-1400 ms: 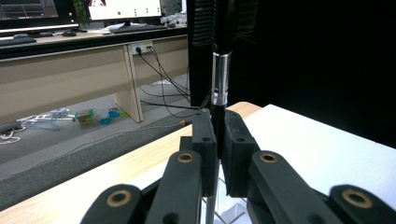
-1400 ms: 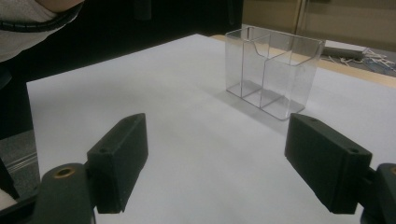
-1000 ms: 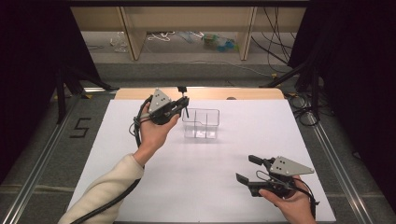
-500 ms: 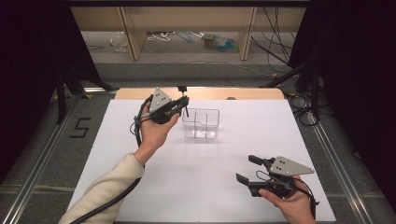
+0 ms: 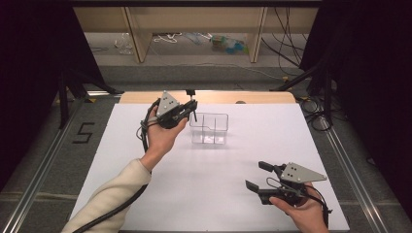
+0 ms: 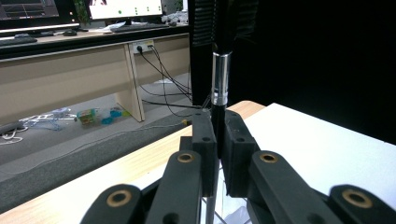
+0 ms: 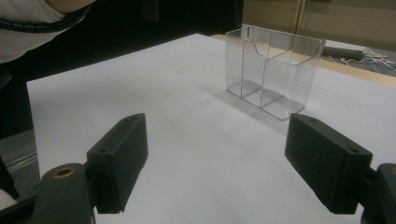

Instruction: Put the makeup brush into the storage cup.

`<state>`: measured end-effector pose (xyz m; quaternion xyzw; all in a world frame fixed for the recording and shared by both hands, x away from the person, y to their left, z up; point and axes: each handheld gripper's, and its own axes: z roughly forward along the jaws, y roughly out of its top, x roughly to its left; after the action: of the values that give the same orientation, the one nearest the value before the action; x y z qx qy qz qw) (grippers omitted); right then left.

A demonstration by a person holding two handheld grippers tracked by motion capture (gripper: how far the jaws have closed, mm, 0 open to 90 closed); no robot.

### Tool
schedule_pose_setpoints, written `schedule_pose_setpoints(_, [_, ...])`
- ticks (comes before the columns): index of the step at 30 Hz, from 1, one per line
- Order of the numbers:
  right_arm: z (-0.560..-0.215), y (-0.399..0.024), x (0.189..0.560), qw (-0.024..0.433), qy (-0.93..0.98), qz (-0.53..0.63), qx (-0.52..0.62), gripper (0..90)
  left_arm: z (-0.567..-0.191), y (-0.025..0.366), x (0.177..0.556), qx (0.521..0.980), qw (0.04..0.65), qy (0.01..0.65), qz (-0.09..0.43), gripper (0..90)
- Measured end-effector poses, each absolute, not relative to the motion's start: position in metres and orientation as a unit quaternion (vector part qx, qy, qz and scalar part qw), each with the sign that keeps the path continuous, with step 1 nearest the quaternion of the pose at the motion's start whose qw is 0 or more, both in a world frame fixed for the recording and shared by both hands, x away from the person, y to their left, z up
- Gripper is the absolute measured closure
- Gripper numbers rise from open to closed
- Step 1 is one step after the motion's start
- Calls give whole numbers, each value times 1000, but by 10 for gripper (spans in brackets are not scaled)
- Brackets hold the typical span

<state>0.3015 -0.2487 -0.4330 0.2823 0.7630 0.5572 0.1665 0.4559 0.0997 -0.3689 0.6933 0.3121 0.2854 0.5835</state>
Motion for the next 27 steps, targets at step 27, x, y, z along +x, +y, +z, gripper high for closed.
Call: schedule_pose_setpoints(27, [-433, -249, 302, 166, 763, 557, 282, 222, -372, 98, 461, 695, 581, 314, 284, 849])
